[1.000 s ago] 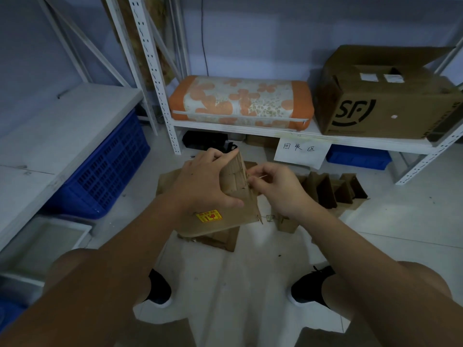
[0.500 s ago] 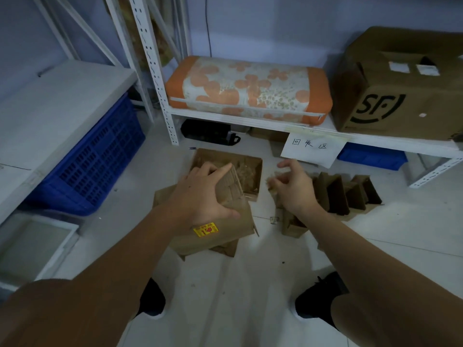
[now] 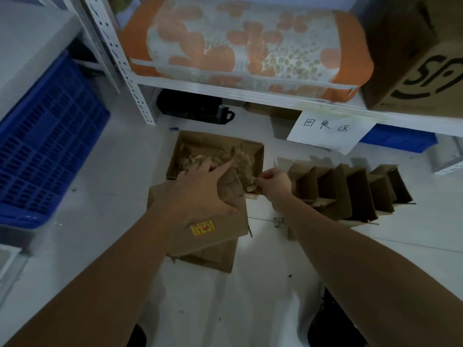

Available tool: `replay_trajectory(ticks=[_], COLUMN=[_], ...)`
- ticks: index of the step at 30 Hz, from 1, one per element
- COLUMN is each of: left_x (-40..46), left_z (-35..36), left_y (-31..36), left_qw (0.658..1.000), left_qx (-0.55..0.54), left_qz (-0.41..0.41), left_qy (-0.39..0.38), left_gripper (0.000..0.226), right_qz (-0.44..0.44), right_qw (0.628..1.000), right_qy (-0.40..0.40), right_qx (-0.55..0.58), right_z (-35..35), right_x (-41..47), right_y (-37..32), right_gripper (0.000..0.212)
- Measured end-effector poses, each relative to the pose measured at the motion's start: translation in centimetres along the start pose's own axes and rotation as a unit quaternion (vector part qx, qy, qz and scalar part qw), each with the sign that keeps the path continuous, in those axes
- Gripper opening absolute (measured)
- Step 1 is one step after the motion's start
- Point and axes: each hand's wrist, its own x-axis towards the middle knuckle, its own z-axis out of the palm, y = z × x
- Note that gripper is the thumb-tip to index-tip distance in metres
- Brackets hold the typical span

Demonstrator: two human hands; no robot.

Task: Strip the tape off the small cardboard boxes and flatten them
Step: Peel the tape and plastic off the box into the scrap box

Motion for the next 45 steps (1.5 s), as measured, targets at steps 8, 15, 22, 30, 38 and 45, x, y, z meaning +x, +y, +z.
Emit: replay_trajectory(ticks=[8,15,22,30,38,45], left_x=[4.8,6.6,6.0,0.4,-9.4,-17.0], left_z=[3.8,5.9,6.2,2.2,-2.4,-5.4], left_y=[-4.2,-4.5,-4.0,0.3,11.5,17.3], left_qw=[0.999,0.999,0.998,0.997,0.996,0.988], left_qx=[0.006,-0.004,-0.012,0.064,0.009,0.034], left_qz=[0.012,0.028,0.024,0.039,0.083,0.148], left_qy=[-0.043,-0.040,-0.060,-0.028,0.010,0.031], left_gripper=[0.124,0.125,0.126,0.125,0.100,0.103], right_qz=[0.027,0.002,-0.114,-0.319,-0.295,-0.361], right_qw=[0.999,0.999,0.968,0.814,0.788,0.817], right_qy=[0.012,-0.001,-0.074,-0.235,-0.289,-0.198], right_qx=[-0.023,-0.045,-0.212,-0.424,-0.456,-0.403], right_z=[5.5,8.0,4.9,-4.3,-13.2,-19.5], right_x=[10.1,14.4,10.4,-3.6,-18.2,-26.2], right_y=[2.8,4.7,2.5,-3.9,-6.3,-4.6], right_gripper=[0.015,0.026,0.031,0.068,0.132,0.129])
